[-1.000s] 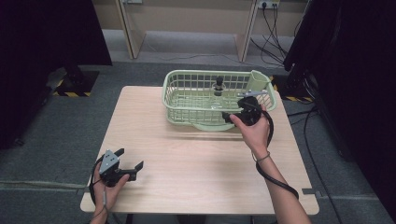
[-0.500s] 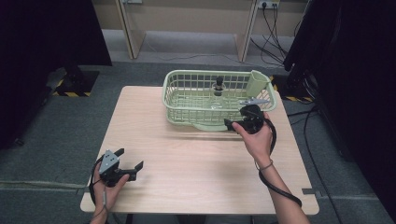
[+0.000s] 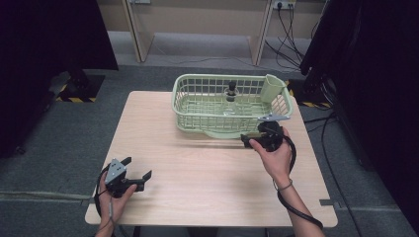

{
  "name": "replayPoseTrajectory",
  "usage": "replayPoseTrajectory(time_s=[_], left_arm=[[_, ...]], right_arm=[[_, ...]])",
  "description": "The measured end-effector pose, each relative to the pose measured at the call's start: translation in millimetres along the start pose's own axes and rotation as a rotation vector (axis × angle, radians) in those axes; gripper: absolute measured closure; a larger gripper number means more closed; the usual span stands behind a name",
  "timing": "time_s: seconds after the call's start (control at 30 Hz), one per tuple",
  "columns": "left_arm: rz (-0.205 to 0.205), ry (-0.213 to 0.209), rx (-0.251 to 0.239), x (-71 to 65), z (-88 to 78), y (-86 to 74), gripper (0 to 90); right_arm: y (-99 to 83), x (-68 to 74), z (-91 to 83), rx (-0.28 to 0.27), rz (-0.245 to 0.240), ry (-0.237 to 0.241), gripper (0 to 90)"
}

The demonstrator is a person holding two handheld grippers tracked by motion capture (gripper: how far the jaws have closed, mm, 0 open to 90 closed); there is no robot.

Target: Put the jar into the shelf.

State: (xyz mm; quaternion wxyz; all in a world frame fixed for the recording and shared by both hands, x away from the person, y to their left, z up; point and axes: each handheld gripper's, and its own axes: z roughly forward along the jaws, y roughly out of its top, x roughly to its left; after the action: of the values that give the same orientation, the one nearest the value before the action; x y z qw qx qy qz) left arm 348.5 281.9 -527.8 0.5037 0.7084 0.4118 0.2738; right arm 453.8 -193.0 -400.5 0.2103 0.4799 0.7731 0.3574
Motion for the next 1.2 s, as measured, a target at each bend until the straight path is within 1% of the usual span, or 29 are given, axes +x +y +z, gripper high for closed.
replayPoseTrajectory(time_s=[0.5,0.7,0.97,1.2], left_arm=[[-0.001,0.002,-0.001,0.0,0.1,-0.1,1.5],[-0.001,0.002,-0.002,0.0,0.0,-0.1,1.5],[-0.002,0.001,-0.003,0.0,-0.1,-0.1,1.5],[0.001,0.002,-0.003,-0.2,0.0,-0.1,1.5]], right_arm=[[-29.9,-10.1,-6.5,0.003,0.031,-0.010,5.0],[-39.1,-12.1,-9.1,0.000,0.034,-0.015,4.9],[-55.7,-12.9,-5.9,0.020,0.048,-0.015,4.9],[-69.5,-16.9,-4.7,0.022,0.068,-0.015,4.8]])
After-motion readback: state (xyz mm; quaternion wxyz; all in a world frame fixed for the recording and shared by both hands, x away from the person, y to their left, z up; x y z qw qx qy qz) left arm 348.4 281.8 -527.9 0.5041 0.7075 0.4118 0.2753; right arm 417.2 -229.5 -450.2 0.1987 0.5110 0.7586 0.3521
